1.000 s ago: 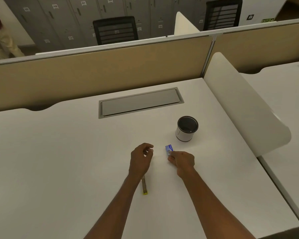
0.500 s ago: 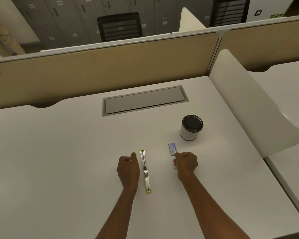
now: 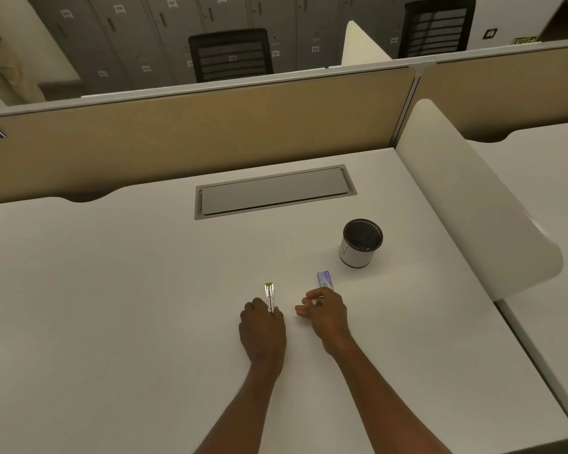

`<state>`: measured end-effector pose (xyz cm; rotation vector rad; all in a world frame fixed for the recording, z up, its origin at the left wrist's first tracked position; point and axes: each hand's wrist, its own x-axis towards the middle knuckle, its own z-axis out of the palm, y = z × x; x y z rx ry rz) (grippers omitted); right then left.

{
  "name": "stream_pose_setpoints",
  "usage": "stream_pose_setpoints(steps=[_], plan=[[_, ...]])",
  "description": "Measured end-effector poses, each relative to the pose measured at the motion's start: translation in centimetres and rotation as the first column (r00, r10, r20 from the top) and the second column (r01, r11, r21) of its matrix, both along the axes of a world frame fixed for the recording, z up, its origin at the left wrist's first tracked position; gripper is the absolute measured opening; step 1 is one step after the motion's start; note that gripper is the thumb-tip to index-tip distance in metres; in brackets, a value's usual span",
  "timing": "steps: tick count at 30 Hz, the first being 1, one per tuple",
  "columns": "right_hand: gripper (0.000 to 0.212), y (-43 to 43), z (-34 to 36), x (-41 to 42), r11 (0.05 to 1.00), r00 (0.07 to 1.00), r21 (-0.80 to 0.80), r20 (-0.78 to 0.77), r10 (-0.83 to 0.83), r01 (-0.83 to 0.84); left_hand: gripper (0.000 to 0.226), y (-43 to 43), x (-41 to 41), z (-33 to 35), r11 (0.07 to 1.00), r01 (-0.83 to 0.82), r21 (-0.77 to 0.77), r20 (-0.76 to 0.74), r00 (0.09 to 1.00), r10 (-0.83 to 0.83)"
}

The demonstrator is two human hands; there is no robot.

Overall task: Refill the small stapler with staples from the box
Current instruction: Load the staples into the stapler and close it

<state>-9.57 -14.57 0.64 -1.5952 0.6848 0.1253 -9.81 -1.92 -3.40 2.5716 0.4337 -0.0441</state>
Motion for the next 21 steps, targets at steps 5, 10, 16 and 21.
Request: stream_pose_setpoints(steps=[5, 10, 16, 21], plan=[[0.012, -0.1, 0.3, -0.4, 0.998, 0.999, -0.051, 0.006, 0.04, -0.04, 0.009, 1.3, -0.2, -0.3, 0.999, 0.05, 0.011, 0.024, 0.998, -0.051], [0.011, -0.4, 1.5, -0.7, 0.983, 0.988, -0.145, 0.083, 0.129, -0.116, 0.011, 3.0, -0.9, 0.7, 0.978, 0.106, -0.18, 0.113, 0.99, -0.087], [0.011, -0.6, 3.5, -0.4, 0.952, 0.952, -0.25, 0.202, 0.229, -0.176, 0.01, 5.1, -0.1, 2.5, 0.871, 0.251, -0.423, 0.202, 0.963, -0.179], [0.008, -1.5, 6.2, 0.0, 0.916, 0.89, -0.342, 0.322, 0.324, -0.21, 0.009, 5.5, 0.8, 5.6, 0.789, 0.286, -0.544, 0.2, 0.957, -0.209]])
